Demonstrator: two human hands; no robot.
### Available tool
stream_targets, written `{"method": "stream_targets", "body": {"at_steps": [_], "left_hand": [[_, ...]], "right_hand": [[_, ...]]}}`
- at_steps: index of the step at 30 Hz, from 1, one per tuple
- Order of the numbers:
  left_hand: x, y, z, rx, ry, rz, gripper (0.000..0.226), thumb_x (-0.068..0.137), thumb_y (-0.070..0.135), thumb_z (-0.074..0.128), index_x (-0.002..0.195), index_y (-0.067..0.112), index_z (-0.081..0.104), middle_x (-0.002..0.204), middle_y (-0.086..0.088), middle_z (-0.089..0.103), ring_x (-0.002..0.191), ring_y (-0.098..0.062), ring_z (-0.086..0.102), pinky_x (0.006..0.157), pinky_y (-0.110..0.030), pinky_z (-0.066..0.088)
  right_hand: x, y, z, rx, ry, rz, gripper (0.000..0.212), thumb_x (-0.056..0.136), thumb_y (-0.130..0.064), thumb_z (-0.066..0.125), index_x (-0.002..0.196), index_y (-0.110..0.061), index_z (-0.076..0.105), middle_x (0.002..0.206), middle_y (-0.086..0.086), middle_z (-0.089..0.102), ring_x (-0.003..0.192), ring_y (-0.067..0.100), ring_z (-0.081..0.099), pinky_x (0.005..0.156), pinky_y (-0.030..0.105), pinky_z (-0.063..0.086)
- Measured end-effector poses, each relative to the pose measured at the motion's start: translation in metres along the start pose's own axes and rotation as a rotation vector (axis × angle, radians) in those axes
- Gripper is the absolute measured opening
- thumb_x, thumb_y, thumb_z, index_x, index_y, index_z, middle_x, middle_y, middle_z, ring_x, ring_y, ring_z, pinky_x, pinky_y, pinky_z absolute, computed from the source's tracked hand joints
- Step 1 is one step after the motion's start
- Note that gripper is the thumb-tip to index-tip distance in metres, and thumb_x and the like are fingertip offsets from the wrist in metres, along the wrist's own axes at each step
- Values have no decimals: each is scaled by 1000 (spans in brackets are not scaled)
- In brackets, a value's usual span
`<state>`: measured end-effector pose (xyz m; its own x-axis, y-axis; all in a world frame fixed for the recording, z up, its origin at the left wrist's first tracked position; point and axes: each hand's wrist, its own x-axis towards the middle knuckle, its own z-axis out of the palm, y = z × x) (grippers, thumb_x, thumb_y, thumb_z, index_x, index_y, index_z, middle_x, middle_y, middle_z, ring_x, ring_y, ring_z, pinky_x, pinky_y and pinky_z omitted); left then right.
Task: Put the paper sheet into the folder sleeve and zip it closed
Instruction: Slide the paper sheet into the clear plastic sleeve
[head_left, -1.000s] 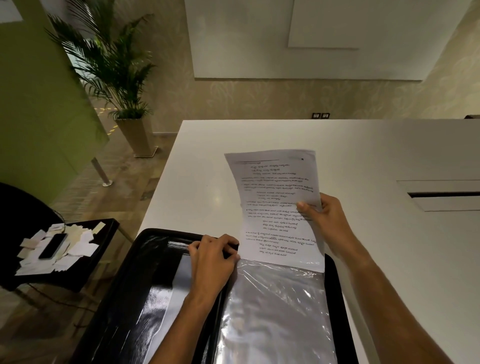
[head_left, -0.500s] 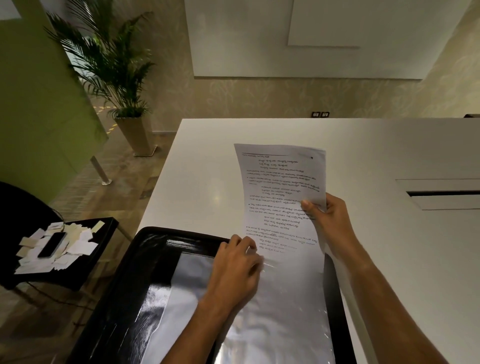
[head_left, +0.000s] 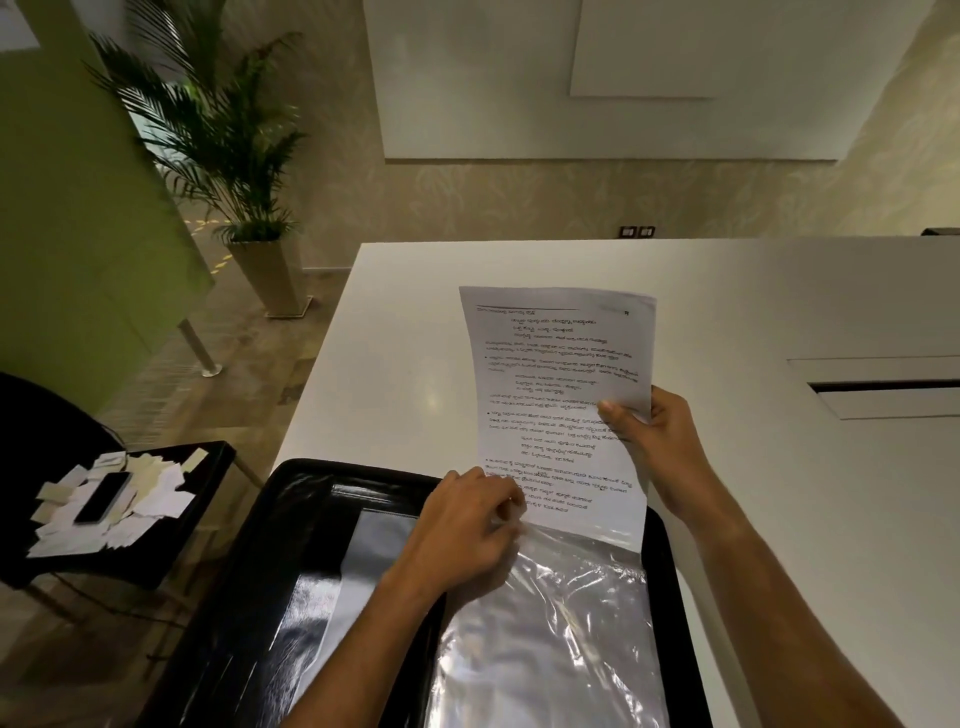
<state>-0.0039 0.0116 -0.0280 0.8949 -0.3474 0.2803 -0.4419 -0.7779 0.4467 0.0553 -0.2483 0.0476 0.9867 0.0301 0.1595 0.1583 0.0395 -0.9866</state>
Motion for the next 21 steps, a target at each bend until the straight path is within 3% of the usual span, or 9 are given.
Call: {"method": "stream_targets", "body": {"at_steps": [3, 7, 11, 16, 21], "left_hand": [[3, -5, -1, -5, -28, 22, 9, 95, 34, 70, 101, 29, 75, 98, 16, 72, 96, -8, 61, 82, -24, 50], [3, -5, 0, 30, 15, -10, 11, 94, 41, 71, 97, 31, 73, 96, 16, 70, 95, -7, 60, 76, -24, 51], [2, -4, 1, 63, 32, -20, 9, 91, 36, 73, 97, 29, 74, 94, 15, 73, 92, -13, 63, 80, -33, 52], [-2, -9, -4, 121, 33, -79, 13, 95, 39, 71, 105, 34, 77, 105, 18, 77, 99, -13, 60, 84, -36, 50], [-7, -12, -7, 96, 85, -257, 5, 91, 33, 79, 96, 33, 81, 111, 15, 70, 107, -16, 56, 90, -37, 52]], "right_hand": [[4, 0, -2, -8, -27, -2, 25, 103, -8, 74, 128, -8, 78, 117, 7, 86, 106, 28, 84, 88, 34, 69], [9, -2, -4, -33, -48, -25, 25, 103, -17, 77, 128, -17, 80, 121, 4, 86, 109, 27, 84, 92, 37, 69], [13, -4, -6, -25, -44, -26, 22, 103, -20, 78, 123, -28, 82, 121, 2, 86, 109, 25, 84, 91, 34, 69], [15, -3, -9, -37, -57, -8, 29, 104, -17, 77, 133, -17, 77, 124, 2, 85, 111, 25, 83, 94, 37, 68], [13, -2, -2, 1, -84, -10, 28, 104, -11, 74, 132, -11, 77, 122, 6, 85, 109, 27, 84, 88, 33, 69]]}}
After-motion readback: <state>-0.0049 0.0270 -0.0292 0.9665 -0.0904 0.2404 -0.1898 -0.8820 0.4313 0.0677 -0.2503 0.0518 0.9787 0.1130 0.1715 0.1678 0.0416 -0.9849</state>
